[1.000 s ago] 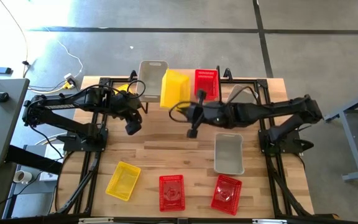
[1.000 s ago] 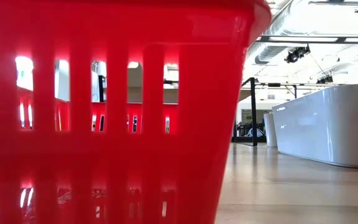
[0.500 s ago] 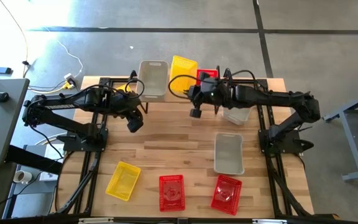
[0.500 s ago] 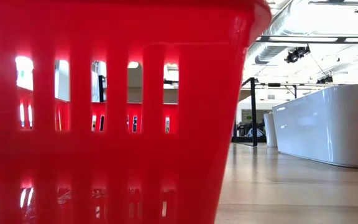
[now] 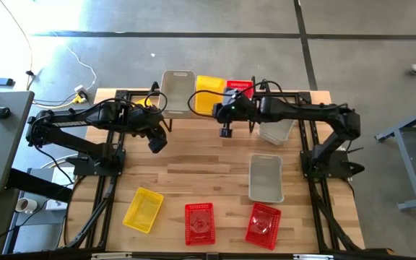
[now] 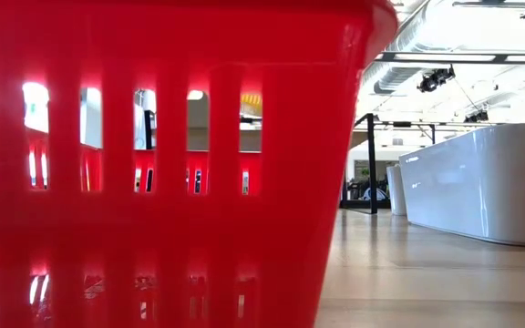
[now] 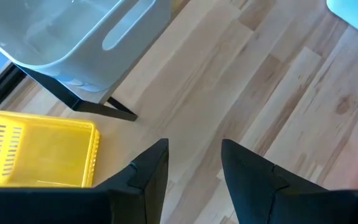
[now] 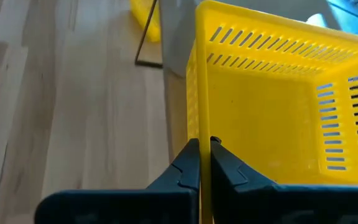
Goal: Stack baskets on shelf by color
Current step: Put the middle right yellow bin on the shelf
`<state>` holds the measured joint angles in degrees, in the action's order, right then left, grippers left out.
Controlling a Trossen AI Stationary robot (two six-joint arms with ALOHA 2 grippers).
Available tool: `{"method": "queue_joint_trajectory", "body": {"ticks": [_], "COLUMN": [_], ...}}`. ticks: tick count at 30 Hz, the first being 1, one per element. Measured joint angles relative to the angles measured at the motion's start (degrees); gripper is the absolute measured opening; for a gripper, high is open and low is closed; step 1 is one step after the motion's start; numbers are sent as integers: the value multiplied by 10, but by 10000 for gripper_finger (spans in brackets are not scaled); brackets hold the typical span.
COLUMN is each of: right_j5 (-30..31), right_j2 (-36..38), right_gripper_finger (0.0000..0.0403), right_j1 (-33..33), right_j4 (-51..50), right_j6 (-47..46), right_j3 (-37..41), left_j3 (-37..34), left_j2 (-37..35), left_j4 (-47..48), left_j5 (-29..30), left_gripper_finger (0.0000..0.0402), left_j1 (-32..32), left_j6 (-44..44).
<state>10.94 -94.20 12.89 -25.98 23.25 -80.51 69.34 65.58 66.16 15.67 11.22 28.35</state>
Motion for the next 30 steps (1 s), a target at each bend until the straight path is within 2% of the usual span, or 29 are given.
{"method": "queue_joint_trajectory", "body": {"ticks": [23,30], "right_j5": [-39,-22], "right_j2": [-26,-26], "right_gripper_finger": [1,32], "right_j1": [30,30], "right_j4": [-10,-8], "right_j6": [28,25], "right_j3": [0,0], "left_j3": [0,0], "left_j2": [0,0], "left_j4": [0,0], "left_j5": [-5,-24], "left_gripper_finger": [138,138], "left_j1": [0,0], "left_j6": [2,1]}}
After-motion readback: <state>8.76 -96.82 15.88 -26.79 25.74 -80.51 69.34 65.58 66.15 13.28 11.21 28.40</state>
